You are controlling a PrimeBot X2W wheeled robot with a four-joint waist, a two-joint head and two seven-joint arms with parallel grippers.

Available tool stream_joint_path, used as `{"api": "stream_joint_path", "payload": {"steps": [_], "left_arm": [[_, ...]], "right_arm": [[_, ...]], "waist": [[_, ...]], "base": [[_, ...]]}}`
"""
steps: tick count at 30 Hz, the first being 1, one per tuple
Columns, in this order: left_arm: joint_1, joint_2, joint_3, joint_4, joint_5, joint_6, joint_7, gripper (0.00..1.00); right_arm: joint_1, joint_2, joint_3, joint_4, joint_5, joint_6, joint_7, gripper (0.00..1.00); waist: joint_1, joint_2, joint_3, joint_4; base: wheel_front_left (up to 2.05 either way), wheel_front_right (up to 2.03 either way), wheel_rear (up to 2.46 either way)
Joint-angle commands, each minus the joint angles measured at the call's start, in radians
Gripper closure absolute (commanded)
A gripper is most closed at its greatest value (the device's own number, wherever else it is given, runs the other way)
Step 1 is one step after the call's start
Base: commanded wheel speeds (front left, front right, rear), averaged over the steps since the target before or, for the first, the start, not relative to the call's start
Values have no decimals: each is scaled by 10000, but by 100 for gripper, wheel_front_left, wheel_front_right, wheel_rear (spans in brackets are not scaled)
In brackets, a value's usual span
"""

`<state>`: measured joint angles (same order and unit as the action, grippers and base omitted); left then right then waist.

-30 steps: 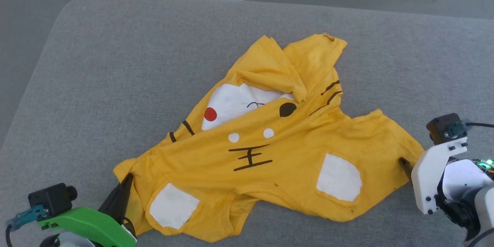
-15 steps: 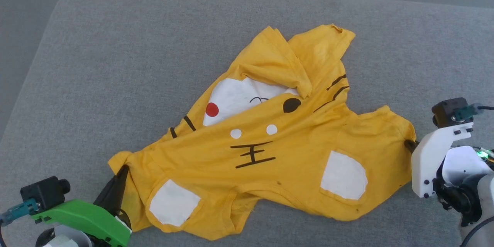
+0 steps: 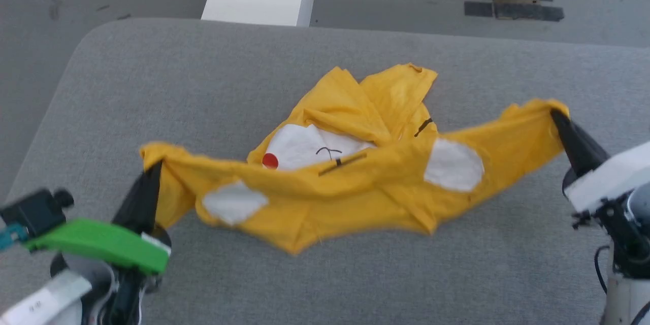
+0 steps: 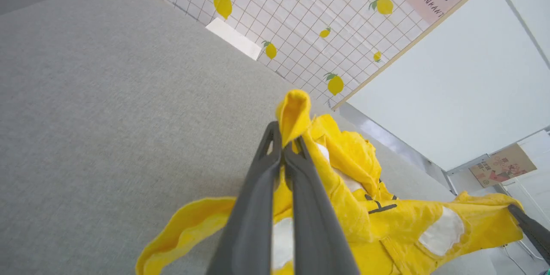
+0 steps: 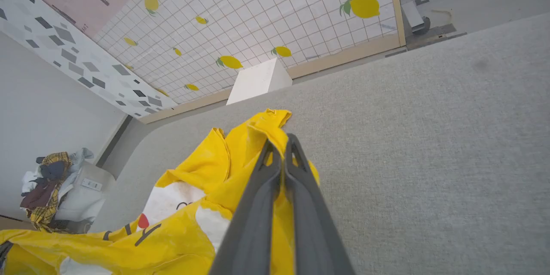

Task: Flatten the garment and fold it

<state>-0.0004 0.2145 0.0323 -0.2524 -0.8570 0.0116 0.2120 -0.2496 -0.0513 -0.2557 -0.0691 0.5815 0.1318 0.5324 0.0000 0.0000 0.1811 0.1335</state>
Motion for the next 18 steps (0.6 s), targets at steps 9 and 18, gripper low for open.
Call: {"api": "stream_joint_path", "payload": {"steps": [9,18], "left_arm": [[-3804,858,-629,178,588,408,1330,100],[-8162,1128,-1123,2539,1441,792,1885,100]], "right_arm": [[-2798,9,667,337,-521,-11,-928,100],[-6672,10,833,2281,-1717,-11,-1676,100]], "waist": [[0,0,-696,-767],[0,0,-820,-1341]], "base": [[0,0,0],[0,0,0]]}}
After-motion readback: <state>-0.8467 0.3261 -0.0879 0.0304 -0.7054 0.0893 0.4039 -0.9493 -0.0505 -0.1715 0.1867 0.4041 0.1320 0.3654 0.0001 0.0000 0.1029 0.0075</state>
